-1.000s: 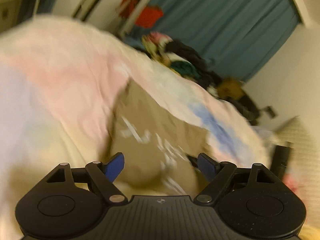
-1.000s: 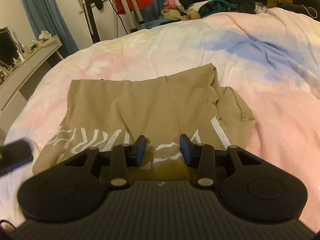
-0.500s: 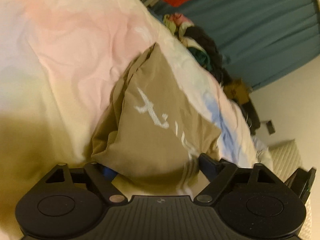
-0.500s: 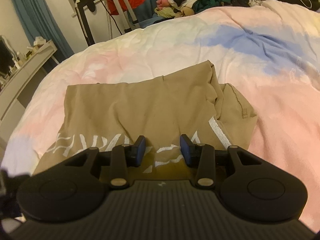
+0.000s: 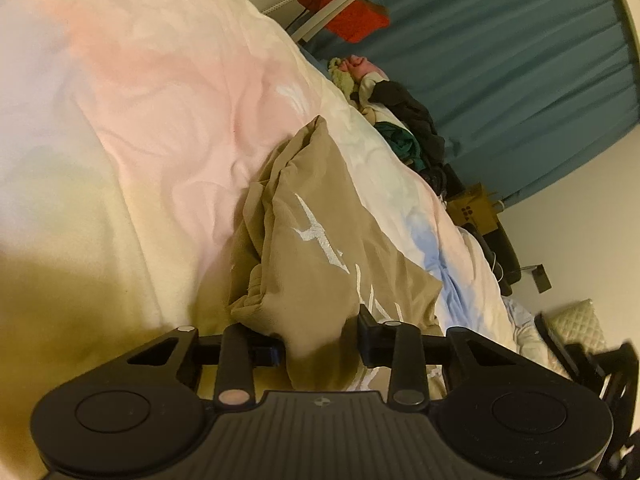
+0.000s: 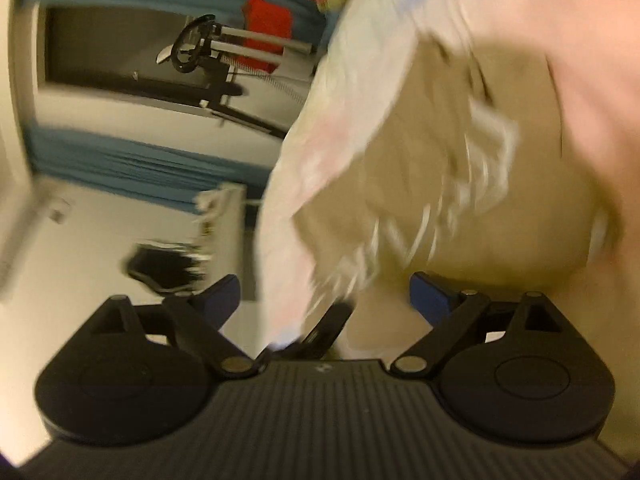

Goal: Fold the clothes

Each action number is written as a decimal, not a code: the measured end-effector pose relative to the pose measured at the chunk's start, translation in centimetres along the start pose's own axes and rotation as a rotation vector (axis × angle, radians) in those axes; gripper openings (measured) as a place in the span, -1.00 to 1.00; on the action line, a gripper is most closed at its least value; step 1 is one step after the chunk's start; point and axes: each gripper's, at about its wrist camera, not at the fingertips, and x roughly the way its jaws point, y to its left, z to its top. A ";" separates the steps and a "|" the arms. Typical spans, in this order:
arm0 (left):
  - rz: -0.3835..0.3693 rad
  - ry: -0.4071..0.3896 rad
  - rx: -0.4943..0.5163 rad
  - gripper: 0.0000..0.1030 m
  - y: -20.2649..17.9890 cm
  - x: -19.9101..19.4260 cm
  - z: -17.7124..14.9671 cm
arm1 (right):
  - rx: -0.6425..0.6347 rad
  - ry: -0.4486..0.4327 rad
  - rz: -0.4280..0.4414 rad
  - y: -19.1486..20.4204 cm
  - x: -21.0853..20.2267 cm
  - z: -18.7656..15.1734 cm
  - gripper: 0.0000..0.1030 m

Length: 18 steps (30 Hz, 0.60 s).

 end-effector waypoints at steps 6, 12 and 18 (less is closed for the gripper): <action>-0.010 -0.004 -0.034 -0.42 0.2 0.0 0.2 | 0.213 0.049 0.096 -1.9 0.3 -0.8 0.84; -0.040 -0.004 -0.102 -0.48 0.8 0.0 0.4 | 0.243 0.116 0.067 -3.1 1.5 -2.3 0.84; -0.079 -0.011 -0.175 -0.52 1.4 -0.2 0.7 | 0.319 -0.101 0.002 -5.9 0.3 -0.7 0.79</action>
